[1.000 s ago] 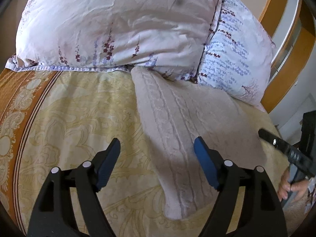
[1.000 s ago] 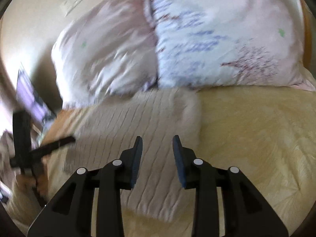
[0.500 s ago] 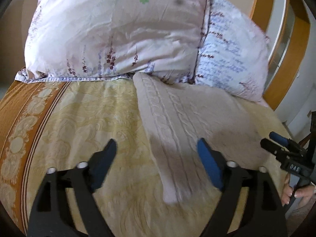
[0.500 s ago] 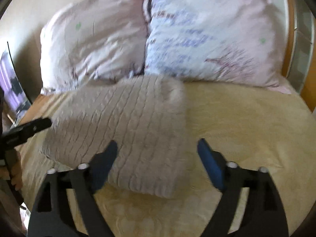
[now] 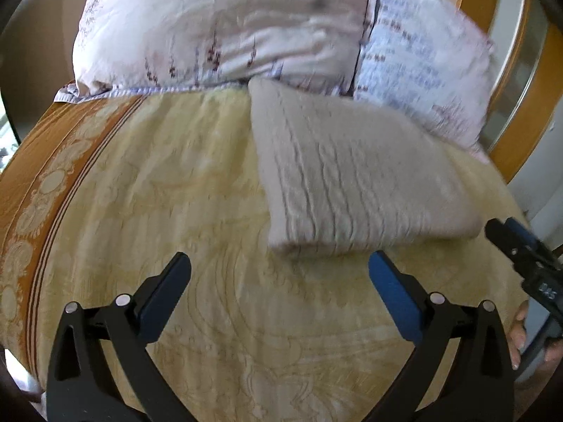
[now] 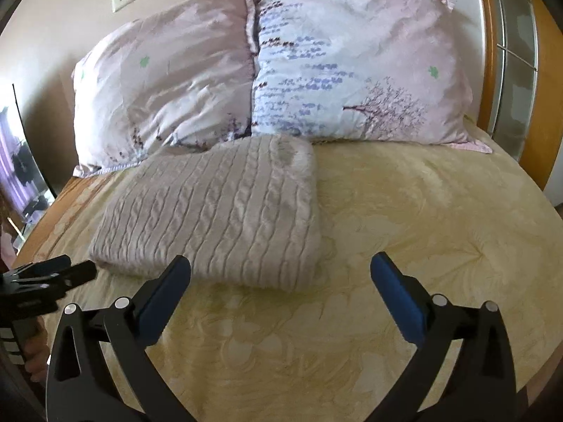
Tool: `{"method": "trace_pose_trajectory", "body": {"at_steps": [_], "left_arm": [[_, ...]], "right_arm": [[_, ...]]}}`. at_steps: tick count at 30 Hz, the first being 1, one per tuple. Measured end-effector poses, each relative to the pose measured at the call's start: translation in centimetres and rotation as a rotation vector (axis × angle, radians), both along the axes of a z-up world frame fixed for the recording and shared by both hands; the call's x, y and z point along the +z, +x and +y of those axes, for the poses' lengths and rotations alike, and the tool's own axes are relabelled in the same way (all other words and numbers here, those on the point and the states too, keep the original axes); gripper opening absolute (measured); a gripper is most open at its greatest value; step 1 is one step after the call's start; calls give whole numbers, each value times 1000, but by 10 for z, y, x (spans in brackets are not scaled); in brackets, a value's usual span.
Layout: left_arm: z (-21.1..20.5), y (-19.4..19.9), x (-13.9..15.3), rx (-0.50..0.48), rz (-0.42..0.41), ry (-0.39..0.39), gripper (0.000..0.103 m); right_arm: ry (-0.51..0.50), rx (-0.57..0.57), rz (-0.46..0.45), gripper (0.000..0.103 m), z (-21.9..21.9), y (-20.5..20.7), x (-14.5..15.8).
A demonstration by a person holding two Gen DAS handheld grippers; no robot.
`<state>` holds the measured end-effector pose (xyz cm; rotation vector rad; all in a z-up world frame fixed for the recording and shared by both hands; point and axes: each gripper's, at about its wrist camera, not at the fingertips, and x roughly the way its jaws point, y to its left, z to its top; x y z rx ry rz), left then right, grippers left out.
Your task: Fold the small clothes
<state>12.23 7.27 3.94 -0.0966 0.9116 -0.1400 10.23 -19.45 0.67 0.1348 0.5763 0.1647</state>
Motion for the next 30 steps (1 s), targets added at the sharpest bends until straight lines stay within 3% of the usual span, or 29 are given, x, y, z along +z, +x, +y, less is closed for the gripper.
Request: {"method": "trace_pose_trajectory", "body": {"at_steps": [4, 13, 18, 30], "left_arm": [[-11, -2, -5, 0, 26, 92, 101], [-23, 2, -23, -5, 129, 132, 101], [-29, 5, -25, 5, 146, 181, 101], [-28, 8, -25, 19, 159, 177, 101]], "right_arm": [[-24, 38, 43, 102, 13, 2, -6], [-88, -9, 157, 102, 29, 14, -30], [-95, -10, 187, 102, 32, 17, -36], [-129, -47, 222, 102, 37, 21, -45]]}}
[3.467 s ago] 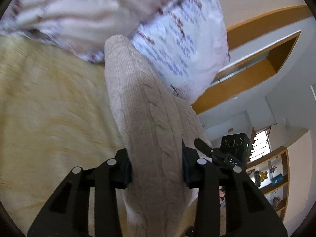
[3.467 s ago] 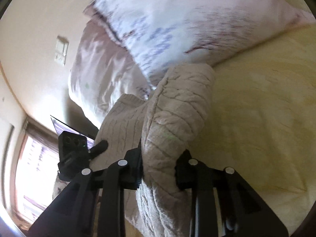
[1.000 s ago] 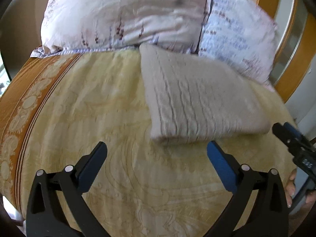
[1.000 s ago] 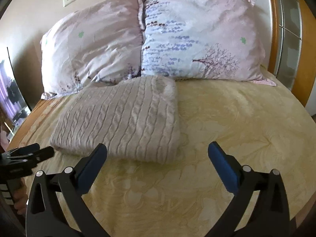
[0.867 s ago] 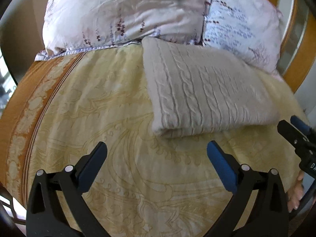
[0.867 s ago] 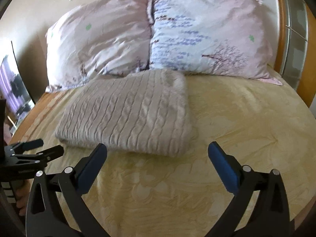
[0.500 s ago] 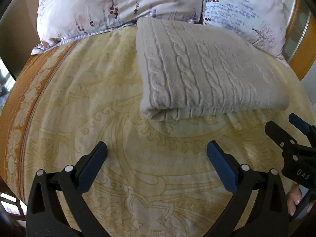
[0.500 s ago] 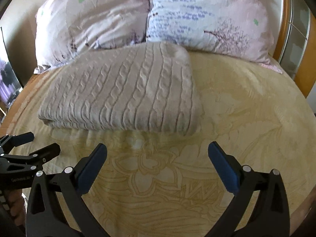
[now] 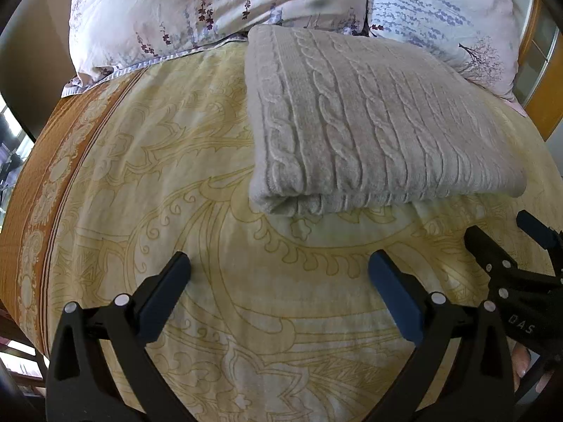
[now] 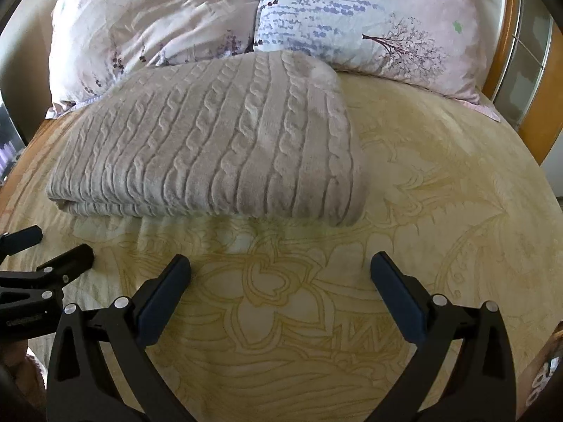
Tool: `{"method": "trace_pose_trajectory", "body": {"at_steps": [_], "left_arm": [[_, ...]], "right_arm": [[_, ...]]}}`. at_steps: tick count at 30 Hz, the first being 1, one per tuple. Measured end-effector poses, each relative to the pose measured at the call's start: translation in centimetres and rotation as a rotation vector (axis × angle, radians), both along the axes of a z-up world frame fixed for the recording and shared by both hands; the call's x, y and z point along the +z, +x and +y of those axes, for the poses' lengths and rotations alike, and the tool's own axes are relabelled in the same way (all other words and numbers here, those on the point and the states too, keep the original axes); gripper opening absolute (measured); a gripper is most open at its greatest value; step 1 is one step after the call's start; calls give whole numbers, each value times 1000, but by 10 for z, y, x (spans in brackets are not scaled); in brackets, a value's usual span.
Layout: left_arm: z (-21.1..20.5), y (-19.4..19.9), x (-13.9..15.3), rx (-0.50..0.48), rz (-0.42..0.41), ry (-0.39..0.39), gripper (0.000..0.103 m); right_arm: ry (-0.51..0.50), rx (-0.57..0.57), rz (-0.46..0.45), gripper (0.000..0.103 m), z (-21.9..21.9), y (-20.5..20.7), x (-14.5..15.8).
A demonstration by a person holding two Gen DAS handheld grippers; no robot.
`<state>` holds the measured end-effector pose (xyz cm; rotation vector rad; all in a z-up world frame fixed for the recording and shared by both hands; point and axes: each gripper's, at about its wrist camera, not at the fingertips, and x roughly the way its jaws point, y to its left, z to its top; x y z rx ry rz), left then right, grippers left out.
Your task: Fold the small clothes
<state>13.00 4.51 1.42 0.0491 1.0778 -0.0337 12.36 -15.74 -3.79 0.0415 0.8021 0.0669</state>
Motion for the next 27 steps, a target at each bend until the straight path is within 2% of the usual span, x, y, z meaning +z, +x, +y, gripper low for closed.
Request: {"method": "trace_pose_trajectory", "body": {"at_steps": [27], "left_arm": [[0, -2, -1, -6, -19, 0, 101]], "right_arm": [[0, -2, -10, 102, 0, -2, -1]]}}
